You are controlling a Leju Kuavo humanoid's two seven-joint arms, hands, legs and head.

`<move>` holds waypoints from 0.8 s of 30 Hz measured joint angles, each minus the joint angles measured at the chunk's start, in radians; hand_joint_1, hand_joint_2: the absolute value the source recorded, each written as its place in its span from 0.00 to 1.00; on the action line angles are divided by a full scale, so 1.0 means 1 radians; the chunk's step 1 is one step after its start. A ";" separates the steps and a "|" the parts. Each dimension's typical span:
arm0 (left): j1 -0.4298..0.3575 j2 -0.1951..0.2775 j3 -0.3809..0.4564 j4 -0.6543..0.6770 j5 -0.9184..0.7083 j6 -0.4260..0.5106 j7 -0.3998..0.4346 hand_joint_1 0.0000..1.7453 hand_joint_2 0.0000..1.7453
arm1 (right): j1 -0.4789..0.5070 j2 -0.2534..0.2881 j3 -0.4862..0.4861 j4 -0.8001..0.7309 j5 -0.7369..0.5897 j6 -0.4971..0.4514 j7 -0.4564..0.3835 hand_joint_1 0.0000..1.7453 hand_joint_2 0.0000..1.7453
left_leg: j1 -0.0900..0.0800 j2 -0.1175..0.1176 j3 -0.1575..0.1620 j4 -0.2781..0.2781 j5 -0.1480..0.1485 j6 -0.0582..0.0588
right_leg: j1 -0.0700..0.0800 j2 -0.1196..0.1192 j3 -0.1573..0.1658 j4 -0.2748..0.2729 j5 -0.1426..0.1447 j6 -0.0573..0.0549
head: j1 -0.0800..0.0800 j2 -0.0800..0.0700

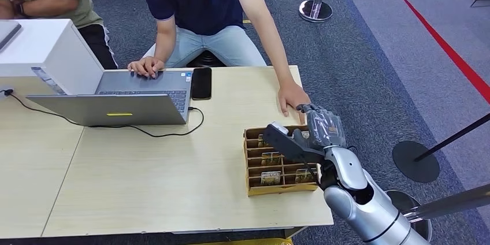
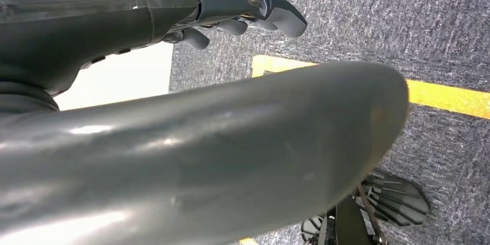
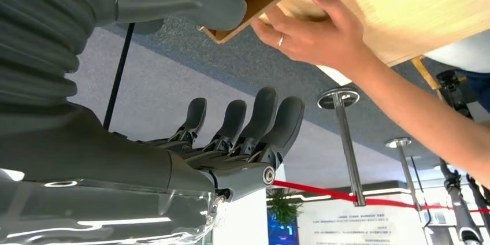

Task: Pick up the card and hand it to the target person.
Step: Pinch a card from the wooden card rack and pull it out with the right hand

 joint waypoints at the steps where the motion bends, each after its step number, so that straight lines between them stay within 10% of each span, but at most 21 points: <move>1: 0.000 0.000 0.000 0.000 0.001 0.000 0.000 0.00 0.00 | 0.000 0.000 0.003 0.002 -0.002 0.001 0.000 0.48 1.00 | 0.000 0.000 0.000 0.000 0.000 0.000 | 0.000 0.000 0.000 0.000 0.000 0.000 | 0.000 0.000; 24: 0.000 0.000 0.000 0.000 0.014 0.006 0.000 0.00 0.00 | -0.005 0.000 0.070 0.057 -0.041 0.020 0.001 0.49 1.00 | 0.000 0.000 0.000 0.000 0.000 0.000 | 0.000 0.000 0.000 0.000 0.000 0.000 | 0.000 0.000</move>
